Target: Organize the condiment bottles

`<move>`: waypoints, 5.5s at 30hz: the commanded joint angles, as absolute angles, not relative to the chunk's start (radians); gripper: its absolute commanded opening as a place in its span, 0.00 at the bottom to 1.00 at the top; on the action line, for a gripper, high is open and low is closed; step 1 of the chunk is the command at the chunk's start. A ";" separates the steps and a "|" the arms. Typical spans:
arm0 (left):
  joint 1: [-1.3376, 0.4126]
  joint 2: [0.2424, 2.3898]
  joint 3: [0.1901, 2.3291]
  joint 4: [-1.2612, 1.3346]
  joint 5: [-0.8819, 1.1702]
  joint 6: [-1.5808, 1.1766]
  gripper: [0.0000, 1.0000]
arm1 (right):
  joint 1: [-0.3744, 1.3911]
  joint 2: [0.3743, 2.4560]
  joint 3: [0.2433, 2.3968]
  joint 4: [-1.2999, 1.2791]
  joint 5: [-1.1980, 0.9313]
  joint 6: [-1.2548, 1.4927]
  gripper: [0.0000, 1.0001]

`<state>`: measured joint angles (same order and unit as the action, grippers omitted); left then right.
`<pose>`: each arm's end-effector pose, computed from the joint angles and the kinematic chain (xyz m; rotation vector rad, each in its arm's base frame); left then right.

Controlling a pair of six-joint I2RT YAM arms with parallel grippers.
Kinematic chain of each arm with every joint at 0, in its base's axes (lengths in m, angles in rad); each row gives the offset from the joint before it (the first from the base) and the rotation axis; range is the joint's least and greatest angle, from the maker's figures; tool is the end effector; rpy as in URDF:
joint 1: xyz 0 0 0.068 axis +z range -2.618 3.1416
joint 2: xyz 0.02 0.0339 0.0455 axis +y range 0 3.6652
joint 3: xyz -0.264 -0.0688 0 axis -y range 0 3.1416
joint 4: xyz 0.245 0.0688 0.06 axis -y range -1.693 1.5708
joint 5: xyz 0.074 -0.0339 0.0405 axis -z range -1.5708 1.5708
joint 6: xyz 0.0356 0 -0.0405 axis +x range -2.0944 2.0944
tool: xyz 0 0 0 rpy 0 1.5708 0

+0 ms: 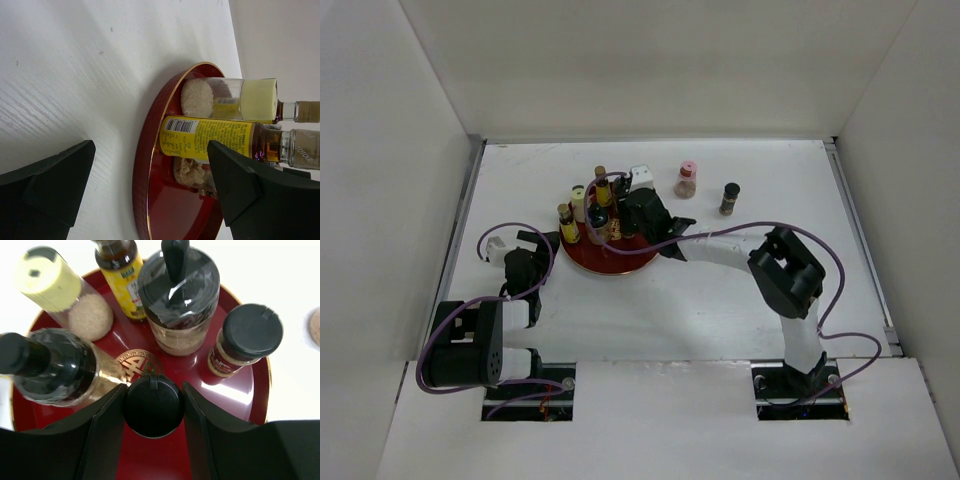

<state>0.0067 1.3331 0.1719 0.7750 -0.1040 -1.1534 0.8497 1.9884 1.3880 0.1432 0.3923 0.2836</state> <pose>0.2118 0.0051 0.1280 -1.1611 1.6435 -0.6461 0.3133 0.3358 0.2187 -0.3196 1.9807 0.3315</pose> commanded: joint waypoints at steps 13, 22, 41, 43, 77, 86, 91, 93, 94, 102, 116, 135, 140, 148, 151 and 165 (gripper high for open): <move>0.013 1.342 0.198 0.818 -0.095 -1.152 1.00 | 0.840 1.933 1.394 0.221 0.388 0.288 0.73; 0.013 1.342 0.199 0.818 -0.095 -1.150 1.00 | 0.837 1.706 1.286 0.221 0.357 0.265 0.70; 0.012 1.318 0.193 0.818 -0.104 -1.143 1.00 | 0.387 1.670 1.210 -0.023 0.497 0.301 0.76; 0.012 1.301 0.186 0.813 -0.112 -1.141 1.00 | 0.369 1.715 1.230 -0.025 0.470 0.310 0.78; 0.093 1.198 0.115 0.764 -0.178 -1.193 1.00 | 0.638 1.476 1.086 0.066 0.361 0.363 0.34; 0.084 1.152 0.112 0.772 -0.184 -1.167 1.00 | 0.903 1.502 1.083 0.167 0.351 0.362 0.34; 0.067 1.181 0.129 0.772 -0.173 -1.163 1.00 | 0.966 1.623 1.169 0.183 0.351 0.338 0.34; 0.067 1.195 0.133 0.775 -0.167 -1.163 1.00 | 0.984 1.669 1.201 0.184 0.356 0.334 0.34; 0.067 1.200 0.136 0.776 -0.166 -1.163 1.00 | 0.995 1.695 1.218 0.183 0.357 0.333 0.34; 0.058 1.235 0.141 0.802 -0.147 -1.167 1.00 | 1.039 1.844 1.293 0.212 0.394 0.302 0.37; 0.045 1.244 0.146 0.804 -0.149 -1.166 1.00 | 1.071 1.821 1.253 0.236 0.434 0.245 0.71; 0.045 1.246 0.144 0.804 -0.147 -1.167 1.00 | 0.641 1.650 1.198 0.258 0.374 0.252 0.30; 0.048 1.244 0.144 0.804 -0.147 -1.167 1.00 | 0.507 1.830 1.359 0.195 0.373 0.242 0.65; 0.053 1.270 0.152 0.804 -0.137 -1.169 1.00 | 0.443 2.009 1.557 0.111 0.295 0.210 0.79; 0.053 1.281 0.158 0.804 -0.135 -1.170 1.00 | 0.443 2.035 1.578 0.113 0.272 0.206 0.78; 0.058 1.279 0.152 0.815 -0.127 -1.172 1.00 | 0.436 2.111 1.598 0.109 0.281 0.232 0.59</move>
<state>0.0517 1.2797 0.1307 0.7681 -0.1341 -1.1748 0.4393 2.1147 1.5749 0.0799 0.2794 0.2180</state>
